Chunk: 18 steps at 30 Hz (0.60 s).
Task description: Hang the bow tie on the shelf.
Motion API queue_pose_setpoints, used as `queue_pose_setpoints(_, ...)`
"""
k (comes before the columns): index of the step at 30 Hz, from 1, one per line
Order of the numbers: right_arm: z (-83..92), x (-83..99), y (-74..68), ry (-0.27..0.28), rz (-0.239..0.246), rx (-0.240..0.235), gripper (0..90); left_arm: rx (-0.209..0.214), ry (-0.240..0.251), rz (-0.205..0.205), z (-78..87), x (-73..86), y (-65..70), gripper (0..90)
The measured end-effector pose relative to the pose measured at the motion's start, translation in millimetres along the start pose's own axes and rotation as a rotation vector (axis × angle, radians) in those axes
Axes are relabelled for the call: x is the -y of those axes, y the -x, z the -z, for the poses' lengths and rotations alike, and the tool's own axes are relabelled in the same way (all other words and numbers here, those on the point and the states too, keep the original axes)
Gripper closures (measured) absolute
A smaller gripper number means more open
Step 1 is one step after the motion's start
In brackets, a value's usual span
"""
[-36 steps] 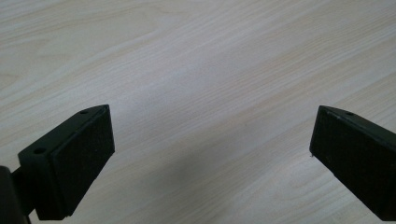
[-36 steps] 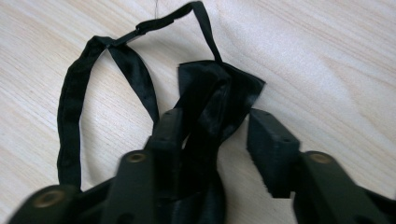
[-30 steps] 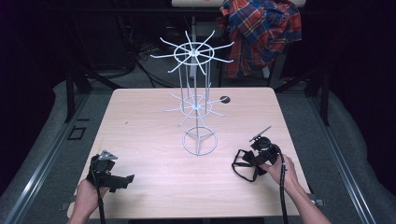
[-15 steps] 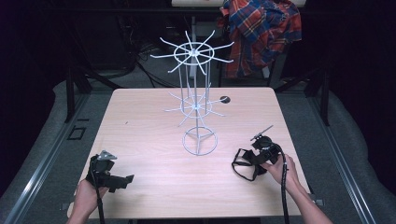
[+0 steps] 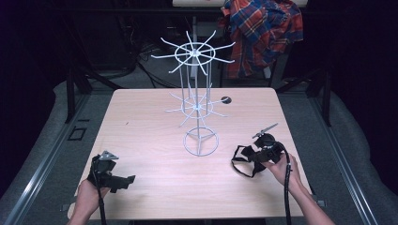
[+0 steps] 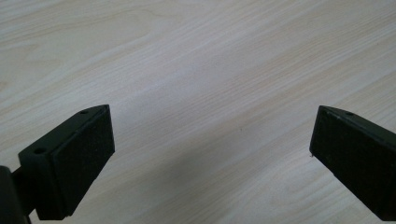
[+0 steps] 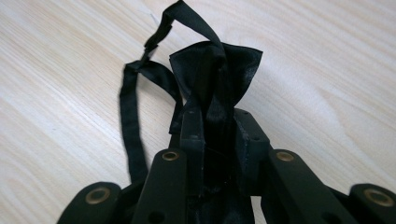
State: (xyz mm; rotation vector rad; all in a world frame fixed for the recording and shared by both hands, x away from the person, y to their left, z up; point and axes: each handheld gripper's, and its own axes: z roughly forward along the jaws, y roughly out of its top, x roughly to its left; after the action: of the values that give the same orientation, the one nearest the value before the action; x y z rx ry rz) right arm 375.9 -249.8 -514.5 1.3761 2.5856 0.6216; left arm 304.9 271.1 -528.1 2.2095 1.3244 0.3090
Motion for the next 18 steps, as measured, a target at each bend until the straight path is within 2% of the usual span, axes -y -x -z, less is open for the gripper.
queue_pose_setpoints(4,7.5,0.9,-2.2,0.02,0.011,0.009,76.1,-0.006,0.0,-0.01,-0.2,0.1,1.2,0.0)
queue_pose_setpoints(10,14.8,-1.7,-8.3,0.069,0.017,-0.005,76.0,-0.016,0.014,-0.001,3.6,2.5,-0.7,0.0)
queue_pose_setpoints(18,20.6,-4.9,-19.0,0.098,0.059,0.004,76.0,-0.001,-0.001,-0.014,0.3,-0.6,1.1,0.0)
